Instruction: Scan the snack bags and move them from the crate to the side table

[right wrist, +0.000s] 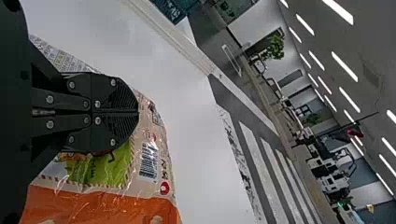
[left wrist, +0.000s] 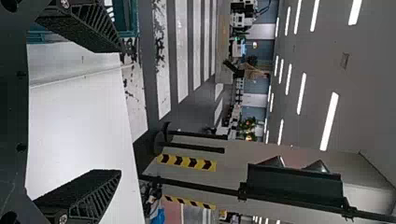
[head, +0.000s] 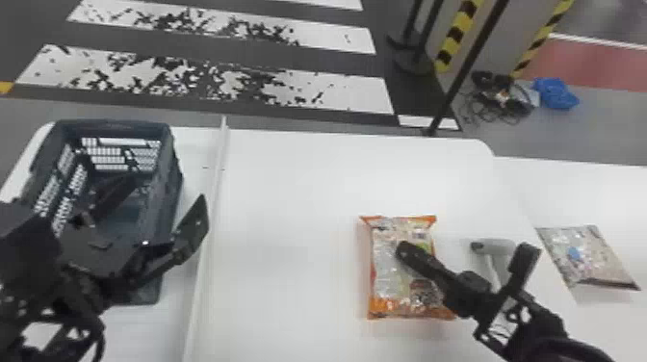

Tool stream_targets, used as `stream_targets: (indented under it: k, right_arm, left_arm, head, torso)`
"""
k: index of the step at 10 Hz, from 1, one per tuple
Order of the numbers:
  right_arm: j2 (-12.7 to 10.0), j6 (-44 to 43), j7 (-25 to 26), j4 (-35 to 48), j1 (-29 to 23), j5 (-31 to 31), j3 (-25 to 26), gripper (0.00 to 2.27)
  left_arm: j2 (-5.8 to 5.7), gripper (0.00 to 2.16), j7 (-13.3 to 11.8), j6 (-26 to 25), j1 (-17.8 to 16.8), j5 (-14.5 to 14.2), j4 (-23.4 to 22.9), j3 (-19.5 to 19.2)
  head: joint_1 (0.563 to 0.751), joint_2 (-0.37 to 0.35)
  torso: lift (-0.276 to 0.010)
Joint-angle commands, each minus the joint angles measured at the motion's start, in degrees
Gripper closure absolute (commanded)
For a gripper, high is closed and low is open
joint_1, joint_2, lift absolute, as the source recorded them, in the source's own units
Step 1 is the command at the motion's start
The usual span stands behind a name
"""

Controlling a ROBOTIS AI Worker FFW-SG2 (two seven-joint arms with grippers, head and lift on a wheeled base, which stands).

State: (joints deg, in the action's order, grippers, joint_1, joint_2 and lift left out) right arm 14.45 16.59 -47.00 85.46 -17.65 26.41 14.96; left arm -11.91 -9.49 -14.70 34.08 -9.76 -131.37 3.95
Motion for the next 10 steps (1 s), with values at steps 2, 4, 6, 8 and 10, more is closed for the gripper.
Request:
stream_targets:
  k: [2, 4, 6, 8, 10]
  right_arm:
    - [1.2, -0.8, -1.3, -2.6, 0.3, -0.2, -0.5, 2.24]
    - [2.2, 0.1, -2.1, -2.2, 0.2, -0.5, -1.0, 2.24]
    - [2.3, 1.3, -2.5, 2.9, -2.3, 1.3, 0.6, 2.23]
    - [2.2, 6.8, -2.8, 13.9, -7.5, 6.7, 5.3, 2.08]
    - [0.1, 9.9, -2.5, 19.5, -10.0, 10.5, 10.4, 0.81]
  left_arm:
    - [0.05, 0.07, 0.0, 0.1, 0.2, 0.1, 0.2, 0.4]
    - [0.14, 0.07, 0.0, 0.5, 0.5, 0.2, 0.0, 0.5]
    - [0.14, 0.07, 0.2, 1.0, 0.9, 0.2, -0.5, 0.4]
    - [0.4, 0.07, 1.0, 1.4, 0.7, 0.2, -0.5, 0.6]
    - [0.49, 0.07, 4.0, 2.8, 0.6, 0.2, -0.3, 0.8]
  head:
    - [0.695, -0.195]
    - [0.695, -0.204]
    - [0.695, -0.206]
    - [0.695, -0.21]
    - [0.695, -0.214]
  torso:
    - [-0.087]
    - [-0.087]
    - [-0.087]
    - [-0.087]
    - [-0.087]
